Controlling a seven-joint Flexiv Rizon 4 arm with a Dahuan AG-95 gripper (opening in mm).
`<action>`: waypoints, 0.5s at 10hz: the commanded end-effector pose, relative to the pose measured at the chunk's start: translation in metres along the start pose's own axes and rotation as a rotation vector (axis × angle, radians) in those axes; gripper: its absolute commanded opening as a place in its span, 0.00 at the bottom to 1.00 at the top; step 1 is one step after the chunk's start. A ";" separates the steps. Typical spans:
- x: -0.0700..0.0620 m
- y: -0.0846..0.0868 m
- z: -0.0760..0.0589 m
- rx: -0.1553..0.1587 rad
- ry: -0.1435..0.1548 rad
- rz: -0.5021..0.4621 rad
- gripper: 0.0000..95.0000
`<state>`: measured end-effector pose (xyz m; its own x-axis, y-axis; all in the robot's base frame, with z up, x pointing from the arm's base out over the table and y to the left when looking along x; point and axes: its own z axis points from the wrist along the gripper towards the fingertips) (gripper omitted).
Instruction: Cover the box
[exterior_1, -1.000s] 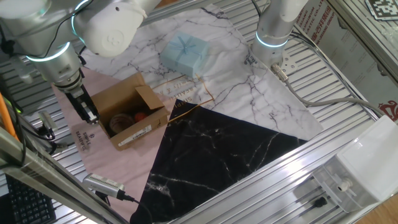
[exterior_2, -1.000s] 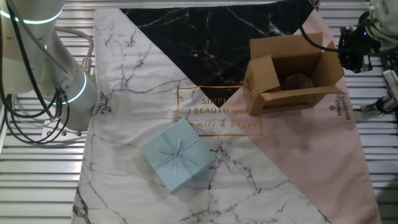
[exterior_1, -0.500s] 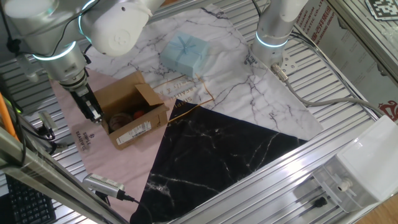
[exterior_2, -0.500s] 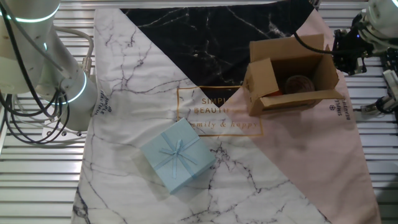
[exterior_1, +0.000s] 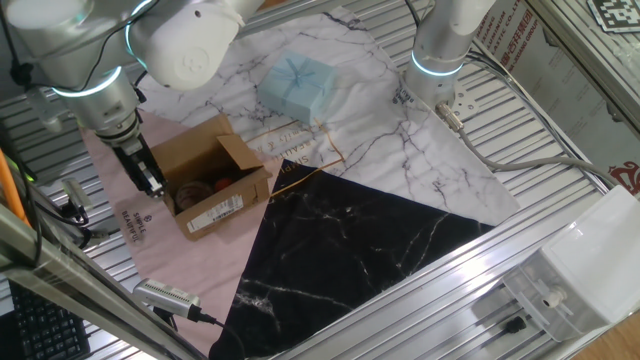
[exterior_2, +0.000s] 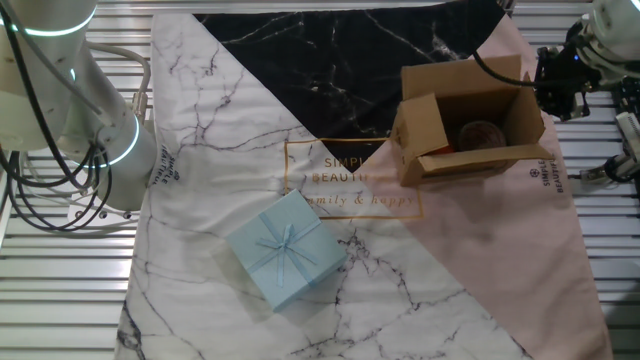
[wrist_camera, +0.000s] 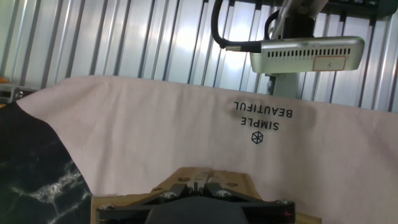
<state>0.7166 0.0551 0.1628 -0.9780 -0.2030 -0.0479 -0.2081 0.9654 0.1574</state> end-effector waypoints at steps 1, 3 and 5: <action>0.000 0.001 -0.002 0.006 -0.004 0.000 0.00; 0.000 0.003 -0.004 0.009 -0.005 0.000 0.00; 0.002 0.004 -0.007 0.014 -0.009 -0.003 0.00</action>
<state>0.7134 0.0570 0.1705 -0.9774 -0.2037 -0.0560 -0.2098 0.9671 0.1436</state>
